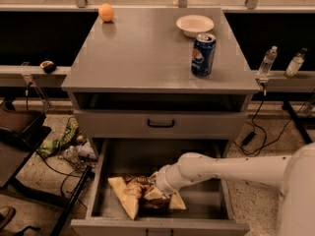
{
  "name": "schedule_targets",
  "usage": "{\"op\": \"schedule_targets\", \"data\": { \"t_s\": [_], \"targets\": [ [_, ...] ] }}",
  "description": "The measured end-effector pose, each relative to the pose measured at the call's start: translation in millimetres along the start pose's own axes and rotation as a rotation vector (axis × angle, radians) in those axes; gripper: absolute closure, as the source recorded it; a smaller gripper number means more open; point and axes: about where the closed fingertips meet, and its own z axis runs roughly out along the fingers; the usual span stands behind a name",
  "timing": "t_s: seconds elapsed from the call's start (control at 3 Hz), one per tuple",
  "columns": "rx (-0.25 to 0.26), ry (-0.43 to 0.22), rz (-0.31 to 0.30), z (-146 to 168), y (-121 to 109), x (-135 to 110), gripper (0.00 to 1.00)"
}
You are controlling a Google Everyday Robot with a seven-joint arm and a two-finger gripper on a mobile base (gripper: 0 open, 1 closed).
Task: Pick brown chip bag from middle drawer and place on counter
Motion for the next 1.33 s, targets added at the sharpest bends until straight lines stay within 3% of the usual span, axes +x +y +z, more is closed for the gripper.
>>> {"op": "schedule_targets", "data": {
  "t_s": [0.67, 1.33],
  "targets": [
    [0.061, 0.098, -0.107, -133.7, -5.3, -61.6, 1.0],
    [0.108, 0.102, -0.176, -258.6, -27.7, -144.4, 1.0]
  ]
}}
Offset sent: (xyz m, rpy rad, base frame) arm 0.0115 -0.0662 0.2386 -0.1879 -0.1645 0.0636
